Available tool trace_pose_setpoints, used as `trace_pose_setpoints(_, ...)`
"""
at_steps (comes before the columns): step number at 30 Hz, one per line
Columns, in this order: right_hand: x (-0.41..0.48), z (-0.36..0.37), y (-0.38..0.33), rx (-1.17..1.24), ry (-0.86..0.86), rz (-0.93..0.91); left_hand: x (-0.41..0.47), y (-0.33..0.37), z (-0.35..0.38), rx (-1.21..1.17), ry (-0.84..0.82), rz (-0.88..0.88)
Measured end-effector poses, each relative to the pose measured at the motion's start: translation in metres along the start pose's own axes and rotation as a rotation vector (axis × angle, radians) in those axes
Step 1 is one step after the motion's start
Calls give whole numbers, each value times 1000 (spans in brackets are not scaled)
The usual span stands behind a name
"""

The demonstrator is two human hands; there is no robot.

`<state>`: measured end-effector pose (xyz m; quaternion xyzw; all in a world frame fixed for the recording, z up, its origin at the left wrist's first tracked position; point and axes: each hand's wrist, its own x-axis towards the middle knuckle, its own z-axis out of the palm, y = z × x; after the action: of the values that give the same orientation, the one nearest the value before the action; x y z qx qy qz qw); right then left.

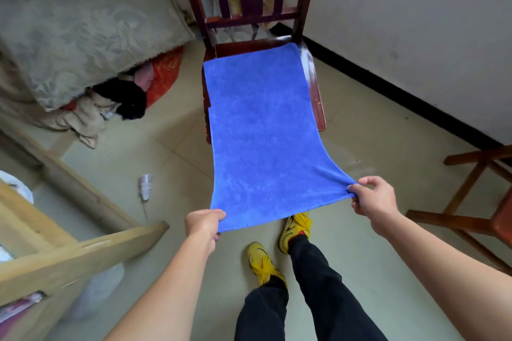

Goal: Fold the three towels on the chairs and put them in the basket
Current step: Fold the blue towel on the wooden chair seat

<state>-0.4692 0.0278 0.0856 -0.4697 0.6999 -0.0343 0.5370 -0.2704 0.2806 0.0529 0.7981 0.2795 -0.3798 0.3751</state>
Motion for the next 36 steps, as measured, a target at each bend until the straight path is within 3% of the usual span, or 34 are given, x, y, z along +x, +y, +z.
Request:
trace_pose_setpoints(12,-9,-9,17,-18,-11,36,0,-4,-13,190,-132,-61)
trace_pose_setpoints(21,22,23,-66,190,-135,-26,20,89,-14,-312,-240,47)
trace_pose_setpoints(25,47,39,-112,224,-176,-46,29,139,-13,-365,-253,141)
trace_pose_setpoints(27,61,50,-135,151,-197,-95,38,163,-9,-266,-244,219)
trace_pose_setpoints(32,111,77,-183,-229,-102,-331,67,223,15,320,-97,486)
trace_pose_setpoints(36,149,92,-230,-438,-90,-472,108,272,32,463,-6,587)
